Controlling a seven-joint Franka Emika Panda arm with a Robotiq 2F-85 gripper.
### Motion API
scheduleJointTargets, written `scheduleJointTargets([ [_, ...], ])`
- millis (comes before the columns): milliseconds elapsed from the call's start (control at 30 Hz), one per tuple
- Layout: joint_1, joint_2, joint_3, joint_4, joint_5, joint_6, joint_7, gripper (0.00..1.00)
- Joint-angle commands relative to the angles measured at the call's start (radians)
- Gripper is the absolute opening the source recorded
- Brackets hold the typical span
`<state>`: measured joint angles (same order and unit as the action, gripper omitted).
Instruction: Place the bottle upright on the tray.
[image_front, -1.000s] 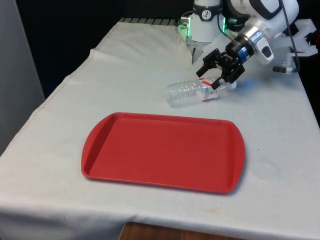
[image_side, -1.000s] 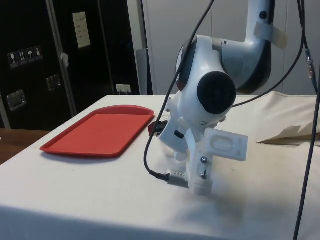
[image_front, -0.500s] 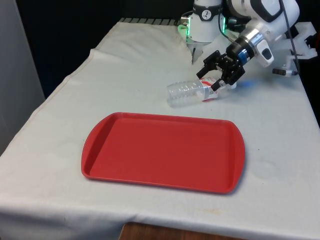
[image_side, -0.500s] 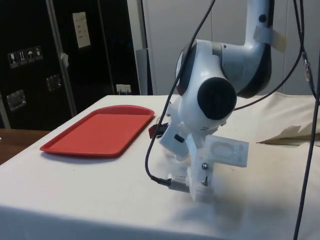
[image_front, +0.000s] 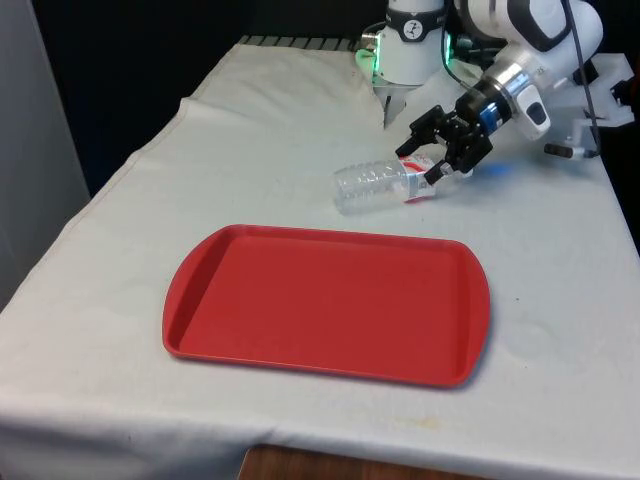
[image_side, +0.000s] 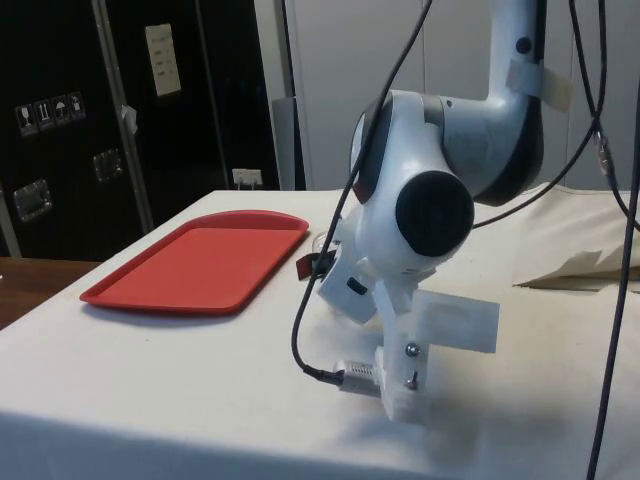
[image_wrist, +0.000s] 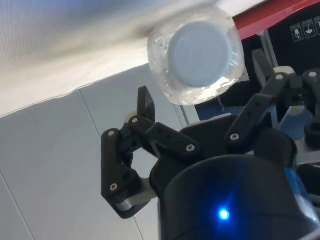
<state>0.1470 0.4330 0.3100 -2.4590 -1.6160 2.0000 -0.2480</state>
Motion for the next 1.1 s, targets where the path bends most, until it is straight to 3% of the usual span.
scheduleJointTargets([
  [0,0.005,0.006,0.000,0.007,-0.007,-0.010,0.008,1.00],
  [100,0.000,0.007,0.007,0.014,0.000,-0.017,0.001,1.00],
  [433,0.004,0.021,0.015,0.033,-0.004,-0.039,0.011,1.00],
  [1067,-0.005,0.029,0.016,0.035,-0.006,-0.015,0.009,1.00],
])
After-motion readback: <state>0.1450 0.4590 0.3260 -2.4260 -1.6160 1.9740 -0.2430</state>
